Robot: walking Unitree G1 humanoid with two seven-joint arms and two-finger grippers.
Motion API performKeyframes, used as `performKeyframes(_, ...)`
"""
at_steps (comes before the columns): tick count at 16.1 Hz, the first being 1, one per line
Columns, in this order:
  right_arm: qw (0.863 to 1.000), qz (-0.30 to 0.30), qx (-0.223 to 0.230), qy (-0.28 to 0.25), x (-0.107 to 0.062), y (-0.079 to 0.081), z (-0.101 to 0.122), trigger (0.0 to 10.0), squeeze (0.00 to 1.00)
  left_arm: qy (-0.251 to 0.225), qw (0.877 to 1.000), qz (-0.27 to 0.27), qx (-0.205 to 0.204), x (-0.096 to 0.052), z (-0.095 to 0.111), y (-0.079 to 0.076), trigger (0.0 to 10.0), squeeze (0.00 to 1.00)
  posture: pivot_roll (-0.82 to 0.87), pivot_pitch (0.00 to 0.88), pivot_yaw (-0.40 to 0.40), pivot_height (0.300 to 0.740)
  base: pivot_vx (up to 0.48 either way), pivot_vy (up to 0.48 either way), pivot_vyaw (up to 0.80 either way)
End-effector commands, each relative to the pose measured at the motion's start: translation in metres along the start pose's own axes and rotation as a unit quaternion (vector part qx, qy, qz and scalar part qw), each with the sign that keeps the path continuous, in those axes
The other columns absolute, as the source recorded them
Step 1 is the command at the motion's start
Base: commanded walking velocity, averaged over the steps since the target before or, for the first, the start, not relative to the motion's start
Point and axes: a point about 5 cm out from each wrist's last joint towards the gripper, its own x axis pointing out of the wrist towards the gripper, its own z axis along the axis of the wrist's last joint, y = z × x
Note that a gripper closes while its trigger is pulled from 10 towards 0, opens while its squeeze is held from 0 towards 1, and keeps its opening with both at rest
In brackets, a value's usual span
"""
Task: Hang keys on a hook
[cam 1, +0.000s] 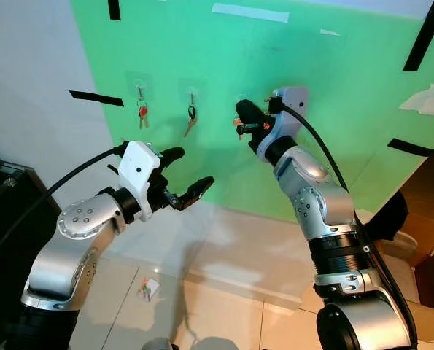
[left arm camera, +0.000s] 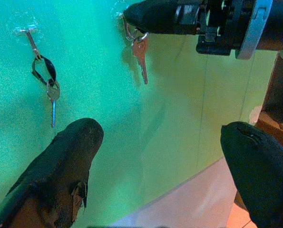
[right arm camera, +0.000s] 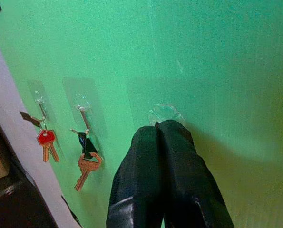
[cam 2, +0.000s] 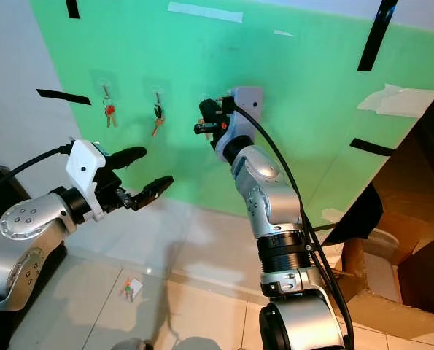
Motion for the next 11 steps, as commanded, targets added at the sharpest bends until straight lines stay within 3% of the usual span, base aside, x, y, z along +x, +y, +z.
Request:
performKeyframes(1,1.000,-0.010,-0.004,0.011,0.002,-0.001,-0.004,10.0,0.00,-0.010,1.000,-0.001,0.003,0.000,0.006,0.000,10.0,0.00,0.05,0.000,-0.022,0.740,0.000,0.000,0.00)
performKeyframes(6,0.998,-0.057,0.012,0.020,0.000,-0.011,-0.009,10.0,0.00,-0.007,1.000,-0.002,0.002,0.000,0.005,-0.001,10.0,0.00,0.05,0.000,-0.024,0.740,0.000,0.000,0.00)
performKeyframes(11,0.991,-0.107,0.084,0.011,-0.007,-0.020,-0.015,10.0,0.00,-0.005,1.000,-0.002,0.001,0.000,0.004,-0.001,10.0,0.00,0.05,0.000,-0.023,0.740,0.000,0.000,0.00)
